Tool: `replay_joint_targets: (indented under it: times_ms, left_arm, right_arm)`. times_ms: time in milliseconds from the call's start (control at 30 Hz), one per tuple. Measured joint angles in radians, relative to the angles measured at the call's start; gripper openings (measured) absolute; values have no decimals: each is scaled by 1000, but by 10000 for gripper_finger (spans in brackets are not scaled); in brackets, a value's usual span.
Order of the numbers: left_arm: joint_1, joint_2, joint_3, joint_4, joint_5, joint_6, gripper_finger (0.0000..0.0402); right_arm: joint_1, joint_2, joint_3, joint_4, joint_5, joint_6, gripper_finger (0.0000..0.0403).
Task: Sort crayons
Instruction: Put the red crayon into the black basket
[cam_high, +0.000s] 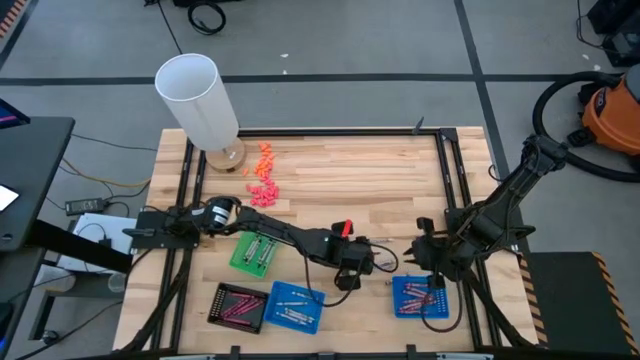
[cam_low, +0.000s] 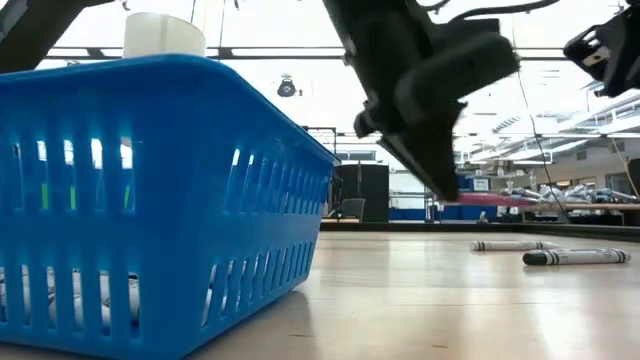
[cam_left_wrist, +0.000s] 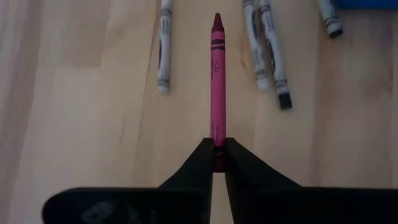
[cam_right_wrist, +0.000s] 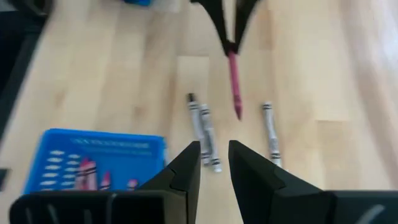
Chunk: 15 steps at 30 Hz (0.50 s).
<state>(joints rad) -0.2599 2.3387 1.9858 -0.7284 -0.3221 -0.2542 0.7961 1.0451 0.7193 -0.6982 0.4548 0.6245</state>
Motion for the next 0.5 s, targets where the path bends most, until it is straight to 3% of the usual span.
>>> replay_joint_targets:
  times_ms: [500]
  left_arm:
    - [-89,-128,1,-253,44,-129,34]
  right_arm:
    - [-122,0,-166,131,80,-29,94]
